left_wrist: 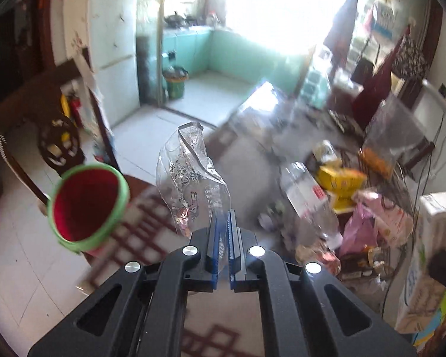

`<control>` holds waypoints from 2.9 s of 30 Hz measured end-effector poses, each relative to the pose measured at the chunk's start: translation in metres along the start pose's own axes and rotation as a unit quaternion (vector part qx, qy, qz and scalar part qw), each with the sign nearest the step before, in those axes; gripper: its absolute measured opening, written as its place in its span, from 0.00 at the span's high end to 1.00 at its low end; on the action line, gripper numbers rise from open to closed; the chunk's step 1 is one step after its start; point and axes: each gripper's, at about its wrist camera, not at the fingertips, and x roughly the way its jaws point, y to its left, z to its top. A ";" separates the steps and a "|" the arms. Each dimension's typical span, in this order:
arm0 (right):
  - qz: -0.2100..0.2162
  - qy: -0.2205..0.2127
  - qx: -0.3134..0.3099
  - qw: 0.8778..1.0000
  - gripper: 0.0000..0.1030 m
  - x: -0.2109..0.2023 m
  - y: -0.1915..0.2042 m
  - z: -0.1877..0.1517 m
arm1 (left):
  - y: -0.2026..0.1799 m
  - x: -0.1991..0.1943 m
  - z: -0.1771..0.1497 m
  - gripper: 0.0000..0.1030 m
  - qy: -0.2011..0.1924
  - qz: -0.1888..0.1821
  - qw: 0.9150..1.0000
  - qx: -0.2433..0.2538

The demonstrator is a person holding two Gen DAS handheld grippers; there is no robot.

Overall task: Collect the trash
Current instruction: 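Carry the clear plastic bag over the red bucket and open the left tool, then grasp the pink snack bag with the left tool while the right tool grasps a pink carton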

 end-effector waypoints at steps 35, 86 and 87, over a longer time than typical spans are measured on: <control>-0.022 0.163 -0.012 0.986 0.54 0.382 0.146 0.058 | 0.300 0.129 0.061 0.98 0.102 0.030 0.994 -0.039; -0.395 0.077 0.087 0.911 0.14 0.016 -0.106 0.036 | 0.061 0.097 0.056 0.37 0.093 -0.103 0.986 0.091; -0.396 0.099 0.076 0.910 0.13 0.017 -0.121 0.039 | 0.051 0.096 0.053 0.37 0.093 -0.107 0.985 0.096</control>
